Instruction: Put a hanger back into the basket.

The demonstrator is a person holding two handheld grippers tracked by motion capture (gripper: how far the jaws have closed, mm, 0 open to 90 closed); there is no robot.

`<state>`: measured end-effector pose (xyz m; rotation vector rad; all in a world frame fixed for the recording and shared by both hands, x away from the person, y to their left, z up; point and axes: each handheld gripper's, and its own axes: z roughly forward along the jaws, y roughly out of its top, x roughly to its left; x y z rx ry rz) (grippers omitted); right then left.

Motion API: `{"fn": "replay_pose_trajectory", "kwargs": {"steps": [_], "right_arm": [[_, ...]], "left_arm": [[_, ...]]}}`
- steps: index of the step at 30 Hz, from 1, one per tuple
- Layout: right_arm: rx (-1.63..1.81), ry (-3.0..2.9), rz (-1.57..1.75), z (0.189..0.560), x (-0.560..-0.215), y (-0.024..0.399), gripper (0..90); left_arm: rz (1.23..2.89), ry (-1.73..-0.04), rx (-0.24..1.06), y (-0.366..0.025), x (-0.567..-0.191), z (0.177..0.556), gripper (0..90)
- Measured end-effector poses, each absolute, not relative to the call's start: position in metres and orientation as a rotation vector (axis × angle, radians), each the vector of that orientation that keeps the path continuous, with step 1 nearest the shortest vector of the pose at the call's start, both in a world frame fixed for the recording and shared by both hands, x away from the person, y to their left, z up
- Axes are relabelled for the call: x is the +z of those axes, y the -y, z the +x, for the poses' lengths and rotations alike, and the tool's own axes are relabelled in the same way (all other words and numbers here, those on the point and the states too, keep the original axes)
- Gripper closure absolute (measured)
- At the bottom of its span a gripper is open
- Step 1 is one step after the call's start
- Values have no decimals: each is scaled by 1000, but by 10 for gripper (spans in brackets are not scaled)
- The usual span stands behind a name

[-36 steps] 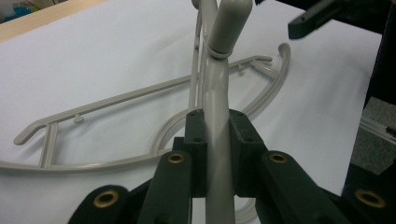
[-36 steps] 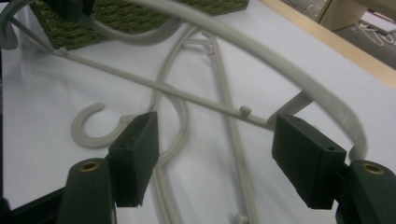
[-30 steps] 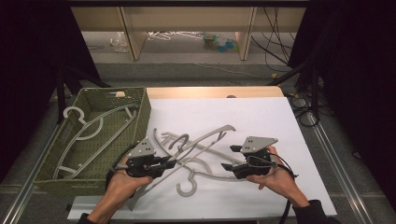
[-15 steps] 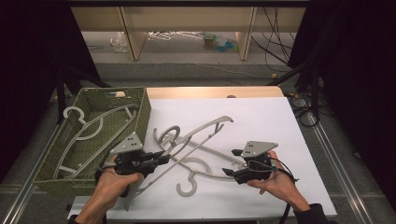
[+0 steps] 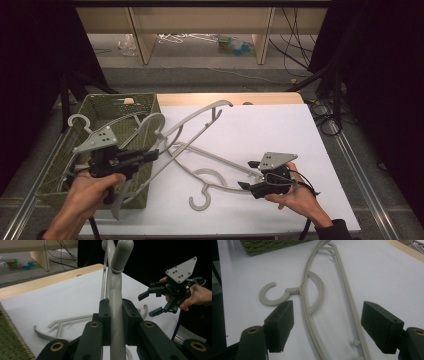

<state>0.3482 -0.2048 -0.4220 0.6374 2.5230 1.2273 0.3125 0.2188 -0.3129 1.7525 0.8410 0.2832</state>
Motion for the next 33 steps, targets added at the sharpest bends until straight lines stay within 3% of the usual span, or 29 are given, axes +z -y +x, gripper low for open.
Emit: {"fn": "replay_pose_trajectory", "kwargs": {"steps": [11, 33], "right_arm": [[1225, -2527, 639, 349, -422, 205, 272], [1208, -2552, 639, 349, -424, 204, 273]], "left_arm": [[1718, -913, 435, -269, -281, 323, 789], [1700, -1071, 538, -331, -303, 366, 789]]}}
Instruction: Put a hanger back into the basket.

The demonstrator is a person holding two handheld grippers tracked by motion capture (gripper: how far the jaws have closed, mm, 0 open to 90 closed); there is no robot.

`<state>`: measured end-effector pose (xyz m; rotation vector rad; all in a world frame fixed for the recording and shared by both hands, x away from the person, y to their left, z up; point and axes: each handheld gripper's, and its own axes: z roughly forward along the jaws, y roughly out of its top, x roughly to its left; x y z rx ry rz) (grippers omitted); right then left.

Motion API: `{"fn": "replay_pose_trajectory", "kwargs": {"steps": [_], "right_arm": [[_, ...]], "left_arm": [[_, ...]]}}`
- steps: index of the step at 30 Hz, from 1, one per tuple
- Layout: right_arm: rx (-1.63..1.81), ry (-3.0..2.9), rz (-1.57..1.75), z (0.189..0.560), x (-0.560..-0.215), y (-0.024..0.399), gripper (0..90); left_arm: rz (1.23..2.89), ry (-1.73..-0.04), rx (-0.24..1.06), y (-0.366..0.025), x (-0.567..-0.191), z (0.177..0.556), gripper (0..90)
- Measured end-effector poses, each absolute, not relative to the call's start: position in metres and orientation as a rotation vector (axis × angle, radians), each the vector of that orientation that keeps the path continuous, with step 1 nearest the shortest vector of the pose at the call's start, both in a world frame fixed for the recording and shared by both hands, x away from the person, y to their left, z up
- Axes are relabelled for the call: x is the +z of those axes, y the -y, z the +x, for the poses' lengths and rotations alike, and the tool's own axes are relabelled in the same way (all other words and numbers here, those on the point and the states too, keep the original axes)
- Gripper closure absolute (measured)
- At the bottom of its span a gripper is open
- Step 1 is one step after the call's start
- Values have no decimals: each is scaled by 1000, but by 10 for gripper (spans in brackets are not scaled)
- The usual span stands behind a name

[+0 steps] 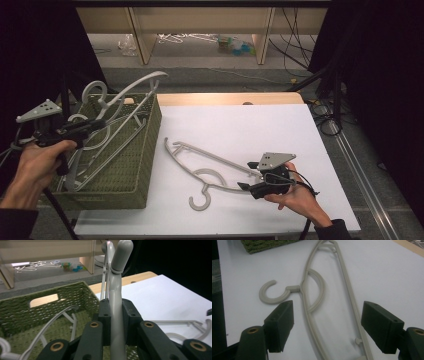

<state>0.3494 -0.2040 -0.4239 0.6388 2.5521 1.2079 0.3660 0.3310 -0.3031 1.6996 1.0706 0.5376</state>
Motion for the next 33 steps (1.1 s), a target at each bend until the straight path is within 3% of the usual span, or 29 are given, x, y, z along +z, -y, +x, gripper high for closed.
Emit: {"fn": "replay_pose_trajectory", "kwargs": {"steps": [14, 33], "right_arm": [[1213, -2554, 655, 350, -427, 204, 273], [1217, -2561, 658, 350, -427, 204, 271]], "left_arm": [[1749, -1067, 602, -360, -321, 382, 789], [1825, -1100, 574, -378, -348, 380, 789]]}}
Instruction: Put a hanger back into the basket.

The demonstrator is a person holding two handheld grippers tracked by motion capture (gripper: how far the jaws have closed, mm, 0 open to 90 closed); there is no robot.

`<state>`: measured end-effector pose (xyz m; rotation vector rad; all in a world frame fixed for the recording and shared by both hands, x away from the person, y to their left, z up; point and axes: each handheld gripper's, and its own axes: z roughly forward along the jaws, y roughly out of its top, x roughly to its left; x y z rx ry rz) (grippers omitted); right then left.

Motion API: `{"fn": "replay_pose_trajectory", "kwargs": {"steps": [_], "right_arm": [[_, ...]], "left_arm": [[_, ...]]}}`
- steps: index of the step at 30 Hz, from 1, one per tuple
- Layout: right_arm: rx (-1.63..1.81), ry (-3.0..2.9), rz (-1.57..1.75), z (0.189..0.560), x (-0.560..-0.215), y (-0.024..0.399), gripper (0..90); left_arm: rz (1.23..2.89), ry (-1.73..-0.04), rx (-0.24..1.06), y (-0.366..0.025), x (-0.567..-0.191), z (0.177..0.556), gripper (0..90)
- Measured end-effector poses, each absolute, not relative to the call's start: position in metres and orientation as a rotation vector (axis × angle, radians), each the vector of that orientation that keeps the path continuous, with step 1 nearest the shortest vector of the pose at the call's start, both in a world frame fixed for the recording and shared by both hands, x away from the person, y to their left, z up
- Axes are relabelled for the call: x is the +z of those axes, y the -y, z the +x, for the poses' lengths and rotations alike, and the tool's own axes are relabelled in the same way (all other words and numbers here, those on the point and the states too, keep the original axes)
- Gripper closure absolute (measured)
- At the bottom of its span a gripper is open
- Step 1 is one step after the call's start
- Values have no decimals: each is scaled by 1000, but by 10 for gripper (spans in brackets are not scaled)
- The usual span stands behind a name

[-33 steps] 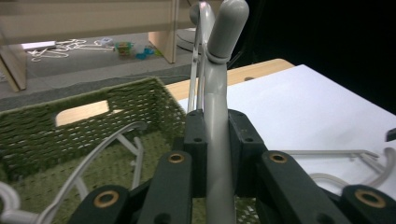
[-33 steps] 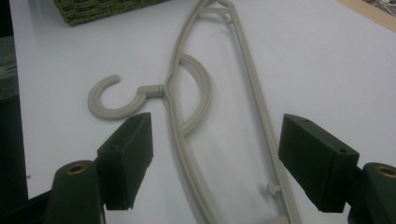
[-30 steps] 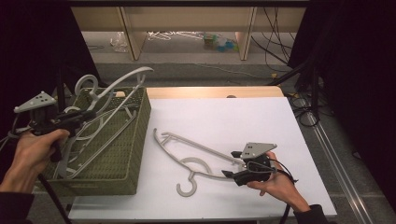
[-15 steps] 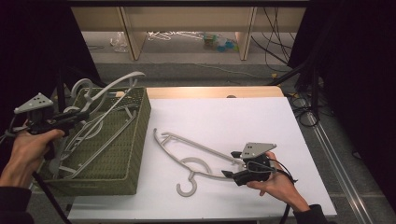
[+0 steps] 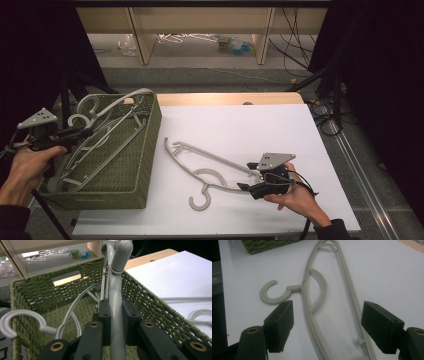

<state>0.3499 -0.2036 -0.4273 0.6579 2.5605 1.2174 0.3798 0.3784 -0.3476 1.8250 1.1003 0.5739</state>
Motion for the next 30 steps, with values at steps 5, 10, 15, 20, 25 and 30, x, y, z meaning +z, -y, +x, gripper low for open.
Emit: {"fn": "replay_pose_trajectory", "kwargs": {"steps": [5, 10, 15, 20, 25, 30], "right_arm": [[1216, -2561, 661, 350, -427, 204, 271], [1216, -2561, 658, 350, -427, 204, 271], [1213, -2560, 657, 351, -428, 204, 271], [1218, -2561, 658, 351, -428, 204, 271], [1213, -2567, 652, 351, -428, 203, 271], [1220, -2562, 652, 352, -429, 203, 271]], "left_arm": [[1816, -1114, 561, -382, -353, 378, 789], [1846, -1136, 534, -380, -356, 384, 789], [1875, -1146, 514, -375, -360, 388, 789], [1861, -1200, 467, -378, -371, 398, 788], [1864, -1258, 419, -381, -385, 406, 788], [1858, -1309, 384, -379, -397, 410, 785]]}}
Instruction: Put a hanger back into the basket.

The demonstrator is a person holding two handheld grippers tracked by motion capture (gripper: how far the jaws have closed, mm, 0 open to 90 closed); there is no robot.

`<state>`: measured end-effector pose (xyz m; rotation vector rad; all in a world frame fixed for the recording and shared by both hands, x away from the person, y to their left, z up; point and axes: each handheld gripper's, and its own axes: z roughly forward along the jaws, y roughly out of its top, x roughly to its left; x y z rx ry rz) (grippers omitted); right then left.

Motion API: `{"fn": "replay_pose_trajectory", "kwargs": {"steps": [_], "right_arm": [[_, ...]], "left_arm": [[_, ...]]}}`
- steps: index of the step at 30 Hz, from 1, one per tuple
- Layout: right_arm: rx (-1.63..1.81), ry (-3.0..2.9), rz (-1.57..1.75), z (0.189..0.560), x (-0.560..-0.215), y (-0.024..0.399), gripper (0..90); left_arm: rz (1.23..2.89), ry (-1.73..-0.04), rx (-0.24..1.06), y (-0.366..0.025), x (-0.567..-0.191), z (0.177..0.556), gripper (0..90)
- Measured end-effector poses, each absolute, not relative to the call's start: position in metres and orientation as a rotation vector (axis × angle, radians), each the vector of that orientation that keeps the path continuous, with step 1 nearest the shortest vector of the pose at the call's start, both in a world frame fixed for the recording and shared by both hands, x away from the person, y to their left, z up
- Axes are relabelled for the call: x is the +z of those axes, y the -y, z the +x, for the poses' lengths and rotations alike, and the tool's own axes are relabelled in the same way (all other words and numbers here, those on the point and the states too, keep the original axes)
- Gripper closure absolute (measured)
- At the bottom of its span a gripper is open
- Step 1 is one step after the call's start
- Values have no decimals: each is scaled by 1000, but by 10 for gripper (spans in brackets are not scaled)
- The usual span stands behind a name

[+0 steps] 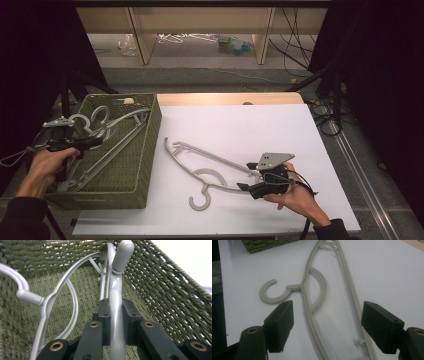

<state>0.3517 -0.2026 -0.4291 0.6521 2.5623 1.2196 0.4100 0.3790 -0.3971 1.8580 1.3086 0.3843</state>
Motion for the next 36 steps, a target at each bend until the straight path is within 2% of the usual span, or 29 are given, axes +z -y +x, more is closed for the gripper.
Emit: {"fn": "replay_pose_trajectory", "kwargs": {"steps": [4, 15, 19, 24, 29, 36], "right_arm": [[1211, -2566, 650, 351, -429, 201, 271], [1215, -2566, 648, 352, -429, 202, 271], [1213, -2569, 649, 352, -429, 202, 270], [1214, -2567, 650, 351, -429, 201, 271], [1212, -2563, 657, 352, -429, 202, 269], [1214, -2566, 655, 352, -429, 202, 269]], "left_arm": [[1820, -1369, 371, -379, -404, 415, 776], [1785, -1510, 445, -386, -415, 416, 745], [1857, -1517, 473, -390, -414, 416, 742], [1835, -1579, 502, -391, -416, 417, 731], [1749, -1634, 552, -398, -412, 411, 661], [1668, -1581, 551, -393, -400, 400, 595]]}}
